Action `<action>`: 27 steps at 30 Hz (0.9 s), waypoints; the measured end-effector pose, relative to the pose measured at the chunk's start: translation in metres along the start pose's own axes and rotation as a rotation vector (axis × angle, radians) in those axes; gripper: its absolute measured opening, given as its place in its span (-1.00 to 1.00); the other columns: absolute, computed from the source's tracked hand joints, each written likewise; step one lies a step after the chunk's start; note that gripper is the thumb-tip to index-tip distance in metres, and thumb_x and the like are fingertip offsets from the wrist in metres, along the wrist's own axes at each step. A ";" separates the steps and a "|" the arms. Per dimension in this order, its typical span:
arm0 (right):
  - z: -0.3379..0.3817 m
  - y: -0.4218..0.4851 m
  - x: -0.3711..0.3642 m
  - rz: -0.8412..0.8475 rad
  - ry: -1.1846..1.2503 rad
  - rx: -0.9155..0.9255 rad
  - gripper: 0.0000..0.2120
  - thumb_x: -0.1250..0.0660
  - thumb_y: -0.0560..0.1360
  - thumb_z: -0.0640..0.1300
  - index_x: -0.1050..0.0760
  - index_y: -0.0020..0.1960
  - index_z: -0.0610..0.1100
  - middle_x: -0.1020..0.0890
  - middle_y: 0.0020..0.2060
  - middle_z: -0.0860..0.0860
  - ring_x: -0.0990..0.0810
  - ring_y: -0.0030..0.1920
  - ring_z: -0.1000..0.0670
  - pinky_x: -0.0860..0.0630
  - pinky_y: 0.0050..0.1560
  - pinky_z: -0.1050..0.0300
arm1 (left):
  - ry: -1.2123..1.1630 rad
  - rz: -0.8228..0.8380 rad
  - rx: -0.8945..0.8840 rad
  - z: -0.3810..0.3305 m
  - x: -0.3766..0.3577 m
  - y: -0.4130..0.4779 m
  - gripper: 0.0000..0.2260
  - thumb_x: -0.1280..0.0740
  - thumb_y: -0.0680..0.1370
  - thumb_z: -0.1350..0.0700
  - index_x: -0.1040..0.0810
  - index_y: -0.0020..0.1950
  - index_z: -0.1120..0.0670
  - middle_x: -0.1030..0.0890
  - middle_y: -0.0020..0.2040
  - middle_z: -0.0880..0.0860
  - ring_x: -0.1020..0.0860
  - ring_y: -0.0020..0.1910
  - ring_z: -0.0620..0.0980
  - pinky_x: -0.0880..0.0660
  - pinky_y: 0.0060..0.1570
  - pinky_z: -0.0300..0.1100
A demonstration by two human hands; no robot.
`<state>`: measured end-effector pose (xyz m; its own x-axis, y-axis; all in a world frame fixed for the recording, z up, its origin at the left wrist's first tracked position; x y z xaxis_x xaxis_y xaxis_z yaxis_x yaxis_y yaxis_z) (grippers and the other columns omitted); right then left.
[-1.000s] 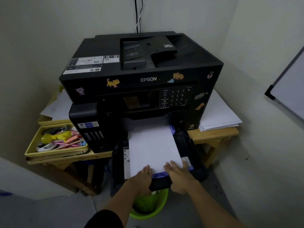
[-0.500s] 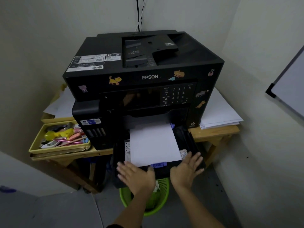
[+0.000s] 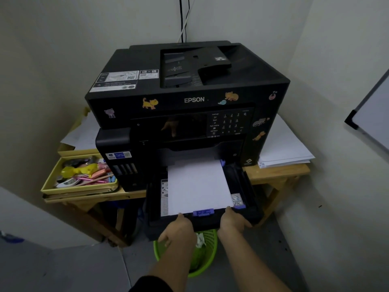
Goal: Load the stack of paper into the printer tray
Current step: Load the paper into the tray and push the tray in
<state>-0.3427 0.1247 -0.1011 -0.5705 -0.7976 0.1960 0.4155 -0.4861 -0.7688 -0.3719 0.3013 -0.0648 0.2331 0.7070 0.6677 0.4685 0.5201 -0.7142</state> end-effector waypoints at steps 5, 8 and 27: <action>0.025 0.002 -0.015 0.010 -0.004 0.054 -0.21 -0.29 0.54 -0.13 0.18 0.49 -0.34 -0.29 0.38 -0.37 -0.41 0.30 -0.34 -0.44 0.27 -0.17 | -0.248 -0.087 0.091 -0.007 0.020 0.006 -0.34 -0.24 0.58 0.05 0.05 0.56 0.16 -0.27 0.48 0.15 -0.32 0.44 0.11 -0.29 0.39 -0.12; 0.033 0.008 -0.029 0.033 -0.025 0.060 -0.23 -0.29 0.53 -0.15 0.15 0.48 -0.36 -0.33 0.35 -0.37 -0.45 0.25 -0.34 -0.49 0.21 -0.18 | -0.261 -0.047 0.035 -0.019 0.023 0.021 -0.27 -0.24 0.58 0.08 0.18 0.56 0.16 -0.31 0.46 0.12 -0.36 0.40 0.13 -0.29 0.42 -0.04; 0.115 0.037 -0.112 0.268 0.297 -0.014 -0.74 -0.14 0.55 -0.21 -0.45 0.20 -0.22 -0.55 -0.03 -0.14 -0.53 -0.22 -0.08 -0.58 0.11 -0.13 | -1.602 0.052 0.107 -0.097 0.063 0.080 -0.51 0.00 0.65 -0.09 -0.12 0.55 0.06 -0.38 0.42 0.10 -0.42 0.34 0.14 -0.42 0.25 -0.03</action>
<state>-0.1819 0.1553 -0.0820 -0.6244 -0.7562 -0.1957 0.5689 -0.2686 -0.7773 -0.2371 0.3413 -0.0594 -0.8753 0.4382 -0.2044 0.4141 0.4612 -0.7847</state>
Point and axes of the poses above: each hand's wrist, its own y-axis towards the middle knuckle, its own x-axis out of the back of the hand, z = x × y, the point moved 7 cm from there along y, towards the middle knuckle
